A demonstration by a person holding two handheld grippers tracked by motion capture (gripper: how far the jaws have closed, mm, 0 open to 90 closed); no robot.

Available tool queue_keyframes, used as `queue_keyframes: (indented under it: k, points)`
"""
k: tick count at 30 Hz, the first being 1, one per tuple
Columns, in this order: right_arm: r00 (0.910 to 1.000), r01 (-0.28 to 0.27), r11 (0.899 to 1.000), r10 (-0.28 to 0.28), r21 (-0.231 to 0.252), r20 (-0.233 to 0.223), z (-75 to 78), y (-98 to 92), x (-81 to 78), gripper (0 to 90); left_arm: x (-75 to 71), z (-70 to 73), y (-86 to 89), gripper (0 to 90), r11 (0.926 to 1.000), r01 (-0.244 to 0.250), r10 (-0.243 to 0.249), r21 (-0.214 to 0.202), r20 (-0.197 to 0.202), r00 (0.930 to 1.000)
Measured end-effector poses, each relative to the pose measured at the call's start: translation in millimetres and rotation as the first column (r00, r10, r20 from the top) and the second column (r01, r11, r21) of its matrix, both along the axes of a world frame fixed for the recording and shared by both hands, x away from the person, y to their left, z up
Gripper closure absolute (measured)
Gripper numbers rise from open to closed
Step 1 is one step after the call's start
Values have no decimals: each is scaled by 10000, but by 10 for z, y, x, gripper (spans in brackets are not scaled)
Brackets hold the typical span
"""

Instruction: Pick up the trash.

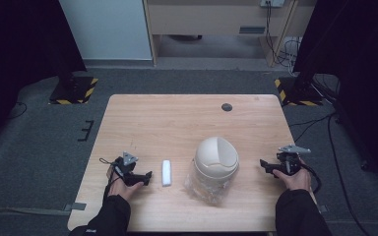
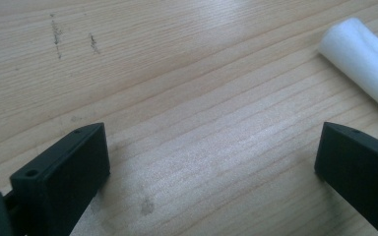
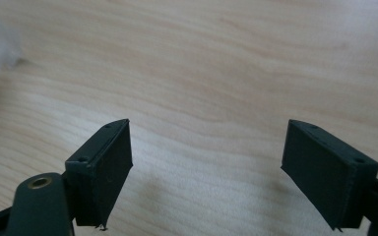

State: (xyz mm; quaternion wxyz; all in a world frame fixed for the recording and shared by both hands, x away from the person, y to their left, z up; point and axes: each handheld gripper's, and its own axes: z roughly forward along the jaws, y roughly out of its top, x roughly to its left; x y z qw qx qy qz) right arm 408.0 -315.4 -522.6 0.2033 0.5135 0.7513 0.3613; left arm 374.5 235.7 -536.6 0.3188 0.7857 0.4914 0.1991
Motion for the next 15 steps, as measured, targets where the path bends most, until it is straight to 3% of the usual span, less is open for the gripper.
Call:
queue_keyframes:
  k: [15]
  points:
    - [9897, -154, 9940, -3, 1087, 1432, 320, 47, -63, 196, 7, 1, 12, 0, 9999, 152, -152, 7, -14, 9999]
